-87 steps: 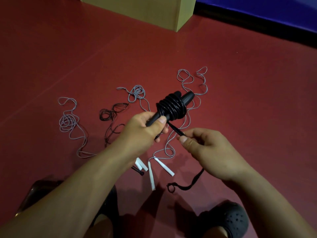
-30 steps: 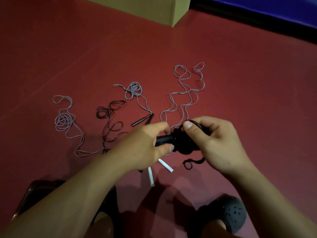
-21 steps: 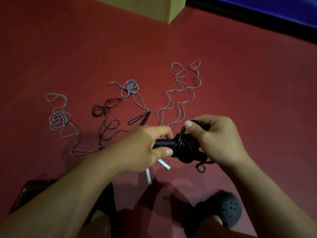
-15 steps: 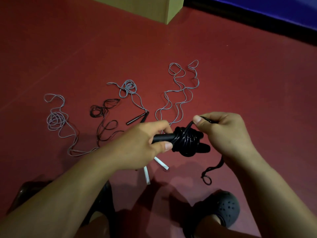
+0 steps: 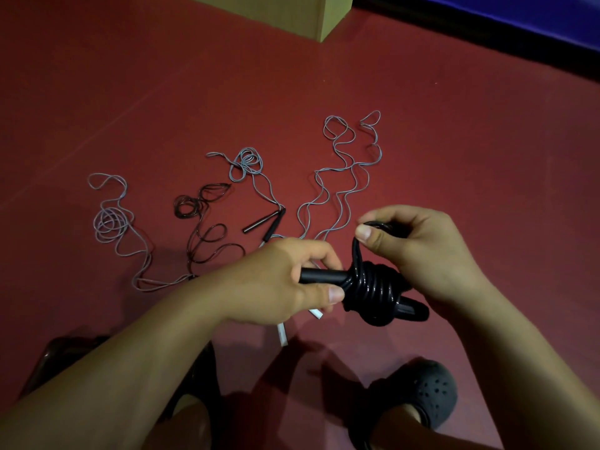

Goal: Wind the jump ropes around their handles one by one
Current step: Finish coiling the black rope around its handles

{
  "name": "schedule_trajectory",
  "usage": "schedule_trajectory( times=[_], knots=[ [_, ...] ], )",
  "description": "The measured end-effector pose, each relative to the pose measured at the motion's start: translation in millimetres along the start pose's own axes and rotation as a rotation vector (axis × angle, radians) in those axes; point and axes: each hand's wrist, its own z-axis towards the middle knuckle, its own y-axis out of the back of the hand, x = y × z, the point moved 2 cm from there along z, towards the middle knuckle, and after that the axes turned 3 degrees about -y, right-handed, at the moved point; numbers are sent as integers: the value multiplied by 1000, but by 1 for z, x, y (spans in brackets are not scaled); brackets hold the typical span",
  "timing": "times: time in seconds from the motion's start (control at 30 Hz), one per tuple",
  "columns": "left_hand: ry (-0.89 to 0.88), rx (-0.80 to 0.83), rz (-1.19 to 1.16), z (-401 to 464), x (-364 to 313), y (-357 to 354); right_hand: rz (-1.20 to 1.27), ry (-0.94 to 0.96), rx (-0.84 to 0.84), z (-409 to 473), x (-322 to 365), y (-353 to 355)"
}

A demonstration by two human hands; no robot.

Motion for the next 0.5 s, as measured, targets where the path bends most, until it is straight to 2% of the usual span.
schedule_trajectory(
  times=[0.13,0.3,0.43,0.5],
  knots=[
    [-13,75,-161,-3,-5,6,211,-153,104,1,-1,3],
    [-104,125,-348,-9,-12,14,386,-210,181,3,0,12],
    [-166,113,-425,-7,-13,14,335,-172,260,5,-4,9],
    [-170,67,-460,-5,-12,13,247,-60,244,6,-8,6]
  ],
)
